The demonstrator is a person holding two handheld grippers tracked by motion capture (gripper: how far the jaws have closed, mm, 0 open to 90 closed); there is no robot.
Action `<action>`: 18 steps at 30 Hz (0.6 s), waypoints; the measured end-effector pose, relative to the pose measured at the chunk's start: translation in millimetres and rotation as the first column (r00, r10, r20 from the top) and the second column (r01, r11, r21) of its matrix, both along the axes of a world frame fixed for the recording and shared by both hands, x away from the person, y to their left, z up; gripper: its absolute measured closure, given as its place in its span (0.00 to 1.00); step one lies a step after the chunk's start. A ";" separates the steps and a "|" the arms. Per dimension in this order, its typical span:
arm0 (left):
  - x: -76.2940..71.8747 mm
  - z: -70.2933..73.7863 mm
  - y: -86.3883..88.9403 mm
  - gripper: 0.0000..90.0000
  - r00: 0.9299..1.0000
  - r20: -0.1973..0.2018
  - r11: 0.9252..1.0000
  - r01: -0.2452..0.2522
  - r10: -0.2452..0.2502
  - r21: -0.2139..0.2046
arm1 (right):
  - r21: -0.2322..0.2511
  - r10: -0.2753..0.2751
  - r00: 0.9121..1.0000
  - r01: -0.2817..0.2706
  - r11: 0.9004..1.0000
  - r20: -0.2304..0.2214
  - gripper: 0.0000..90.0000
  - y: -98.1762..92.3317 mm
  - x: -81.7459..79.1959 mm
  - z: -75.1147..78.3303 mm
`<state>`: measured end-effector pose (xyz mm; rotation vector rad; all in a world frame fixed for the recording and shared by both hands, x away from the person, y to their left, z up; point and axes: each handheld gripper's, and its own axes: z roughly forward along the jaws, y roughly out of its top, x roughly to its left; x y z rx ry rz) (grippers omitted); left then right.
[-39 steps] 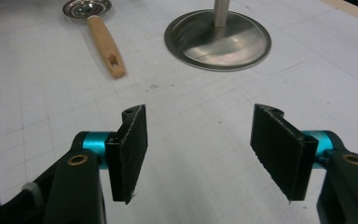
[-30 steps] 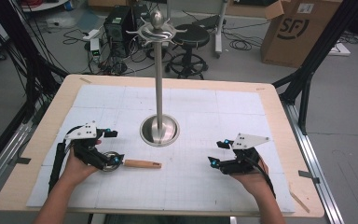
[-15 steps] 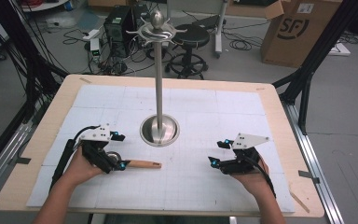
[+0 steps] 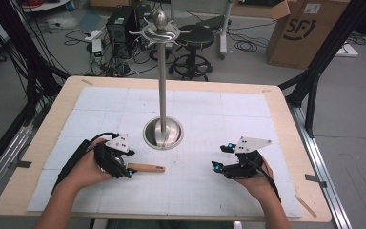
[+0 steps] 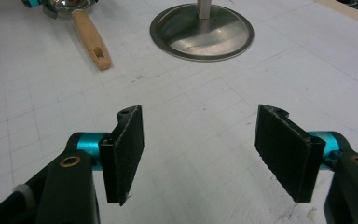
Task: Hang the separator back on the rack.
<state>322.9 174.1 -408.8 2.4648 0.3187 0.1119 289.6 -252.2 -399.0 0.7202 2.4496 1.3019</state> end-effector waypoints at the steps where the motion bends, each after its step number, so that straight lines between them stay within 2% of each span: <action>1: -0.2 -0.6 -0.8 0.38 1.000 -0.001 1.000 -0.003 0.003 0.010 | -0.004 0.004 1.000 -0.004 1.000 0.002 0.36 -0.1 0.2 -0.3; 5: -0.3 -2.8 -2.7 0.44 1.000 -0.009 0.997 -0.002 0.002 0.078 | -0.008 0.000 1.000 0.000 1.000 -0.005 0.36 0.0 0.4 -1.3; 6: -0.3 -2.8 -2.7 0.44 1.000 -0.009 0.997 -0.002 0.002 0.078 | -0.008 0.000 1.000 0.000 1.000 -0.005 0.36 0.0 0.4 -1.3; 7: 0.5 -2.8 -1.9 0.45 1.000 -0.001 0.995 -0.007 0.007 0.096 | -0.008 0.002 1.000 -0.002 1.000 -0.003 0.36 0.4 0.7 -1.4; 12: 2.0 -3.8 -0.6 0.51 1.000 -0.010 0.994 -0.014 0.015 0.110 | -0.009 0.008 1.000 -0.008 1.000 -0.002 0.36 1.4 1.0 -1.4; 18: 2.5 -7.7 -6.1 0.59 1.000 -0.020 0.991 0.012 -0.009 0.135 | -0.016 0.005 1.000 -0.005 1.000 -0.008 0.36 1.4 1.2 -2.5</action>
